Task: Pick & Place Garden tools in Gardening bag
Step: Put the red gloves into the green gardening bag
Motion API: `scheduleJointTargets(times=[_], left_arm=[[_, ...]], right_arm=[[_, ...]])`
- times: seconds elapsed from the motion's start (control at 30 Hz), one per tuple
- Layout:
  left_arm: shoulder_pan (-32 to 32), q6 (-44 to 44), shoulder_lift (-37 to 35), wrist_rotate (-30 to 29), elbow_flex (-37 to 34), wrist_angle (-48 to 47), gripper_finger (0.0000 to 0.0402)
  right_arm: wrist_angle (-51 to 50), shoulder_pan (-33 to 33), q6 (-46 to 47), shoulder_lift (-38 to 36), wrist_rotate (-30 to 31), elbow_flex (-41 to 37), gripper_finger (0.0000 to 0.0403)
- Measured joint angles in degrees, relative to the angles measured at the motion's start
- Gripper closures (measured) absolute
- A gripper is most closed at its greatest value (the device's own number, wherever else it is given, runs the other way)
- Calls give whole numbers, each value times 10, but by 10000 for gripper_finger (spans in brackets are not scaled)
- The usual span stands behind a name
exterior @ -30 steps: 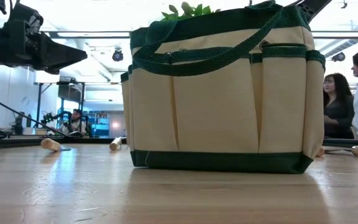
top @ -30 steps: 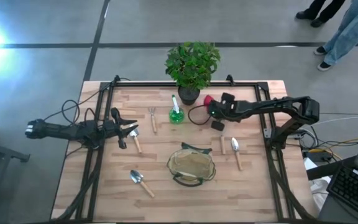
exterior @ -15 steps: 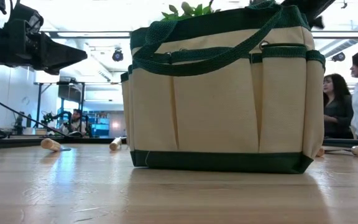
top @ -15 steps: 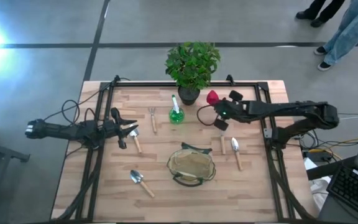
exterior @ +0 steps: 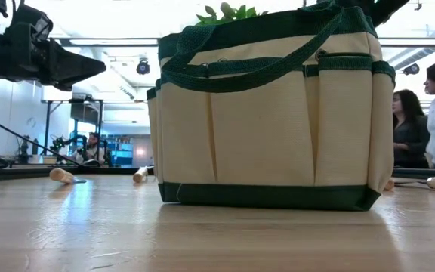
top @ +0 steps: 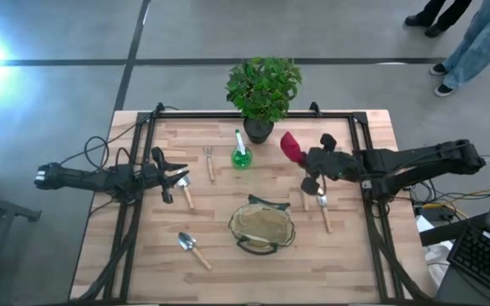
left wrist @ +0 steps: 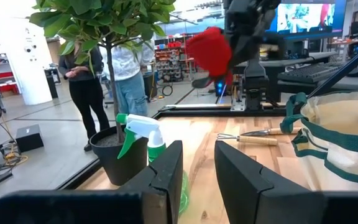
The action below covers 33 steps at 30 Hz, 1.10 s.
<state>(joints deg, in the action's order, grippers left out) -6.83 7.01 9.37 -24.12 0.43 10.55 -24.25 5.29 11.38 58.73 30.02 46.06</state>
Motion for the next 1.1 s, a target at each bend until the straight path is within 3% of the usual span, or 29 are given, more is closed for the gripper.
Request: scheduleJointTargets(times=[0.37,0.5,0.77,1.1], left_arm=[[0,-13,0,0,0,4,305],[0,-16,0,0,0,4,305],[0,-15,0,0,0,4,305],[0,-13,0,0,0,9,305]], right_arm=[[216,75,-30,-34,0,-77,374],[338,90,-61,-40,-7,-117,374],[540,93,-73,-32,-109,-186,374],[612,106,-102,-23,-169,-189,374]])
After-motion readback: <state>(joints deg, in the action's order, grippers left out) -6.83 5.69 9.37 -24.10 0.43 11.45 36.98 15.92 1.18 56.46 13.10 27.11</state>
